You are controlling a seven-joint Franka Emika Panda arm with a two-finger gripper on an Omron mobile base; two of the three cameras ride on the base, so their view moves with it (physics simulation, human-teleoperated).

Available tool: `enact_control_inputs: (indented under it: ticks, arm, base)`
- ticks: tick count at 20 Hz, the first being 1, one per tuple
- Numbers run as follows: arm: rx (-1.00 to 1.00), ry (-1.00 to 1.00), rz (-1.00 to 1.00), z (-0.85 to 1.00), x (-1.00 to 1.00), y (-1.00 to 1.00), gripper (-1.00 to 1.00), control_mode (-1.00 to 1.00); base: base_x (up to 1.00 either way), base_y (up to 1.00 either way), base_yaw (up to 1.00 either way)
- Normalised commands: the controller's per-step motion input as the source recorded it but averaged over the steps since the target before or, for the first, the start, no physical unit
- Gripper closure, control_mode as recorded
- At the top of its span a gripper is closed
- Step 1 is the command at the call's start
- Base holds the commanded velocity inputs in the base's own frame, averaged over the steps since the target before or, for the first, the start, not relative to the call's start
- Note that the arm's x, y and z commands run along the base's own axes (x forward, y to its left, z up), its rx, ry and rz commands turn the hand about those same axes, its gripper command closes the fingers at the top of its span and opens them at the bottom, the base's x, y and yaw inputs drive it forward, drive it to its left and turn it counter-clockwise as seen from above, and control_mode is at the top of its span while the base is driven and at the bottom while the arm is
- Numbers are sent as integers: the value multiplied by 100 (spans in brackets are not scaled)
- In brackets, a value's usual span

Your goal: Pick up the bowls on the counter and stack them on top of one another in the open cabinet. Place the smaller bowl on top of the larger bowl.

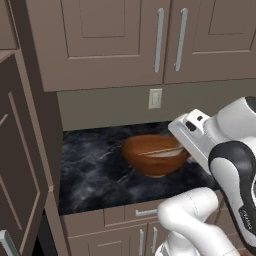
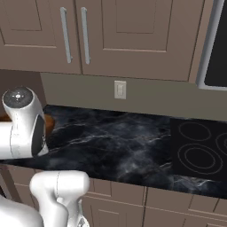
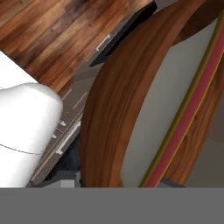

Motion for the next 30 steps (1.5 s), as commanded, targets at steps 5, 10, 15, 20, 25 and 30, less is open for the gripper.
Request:
enact_control_inputs:
  ticks: [5,10,15,20,25,30]
  arm:
    - [-2,-5,2,20,-98,-21,100,-100]
    - [-7,-28,3,0,-77,-19,100,-100]
    - [-2,-16,0,3,-22,-8,100,-100]
    - [0,0,0,0,0,0,100,-100]
    - [0,0,0,0,0,0,100,100]
    - [0,0,0,0,0,0,100,100]
  base:
    - [0,0,0]
    - [0,0,0]
    - [0,0,0]
    - [0,0,0]
    - [-2,0,0]
    - [-57,0,-5]
